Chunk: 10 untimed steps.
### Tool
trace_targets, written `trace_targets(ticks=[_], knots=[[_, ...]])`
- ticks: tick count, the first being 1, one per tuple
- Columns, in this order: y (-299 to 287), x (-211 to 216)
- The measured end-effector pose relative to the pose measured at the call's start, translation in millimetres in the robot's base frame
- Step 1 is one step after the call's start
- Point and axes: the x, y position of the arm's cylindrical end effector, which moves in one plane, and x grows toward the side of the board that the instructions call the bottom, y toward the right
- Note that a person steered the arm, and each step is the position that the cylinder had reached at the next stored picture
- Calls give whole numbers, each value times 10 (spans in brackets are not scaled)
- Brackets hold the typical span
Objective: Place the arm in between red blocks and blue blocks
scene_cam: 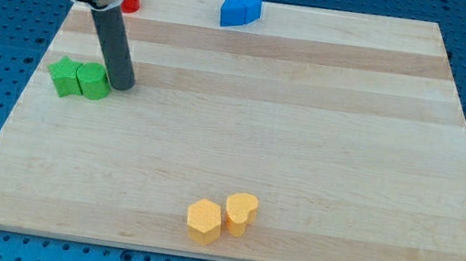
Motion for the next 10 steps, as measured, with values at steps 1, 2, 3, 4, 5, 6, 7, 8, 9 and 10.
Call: trace_targets(ticks=[1, 2, 3, 4, 5, 6, 7, 8, 9, 10], knots=[[813, -128], [1299, -270], [768, -87], [244, -123], [142, -601], [142, -1142], [139, -1486], [139, -1835], [172, -2102], [300, -2151]])
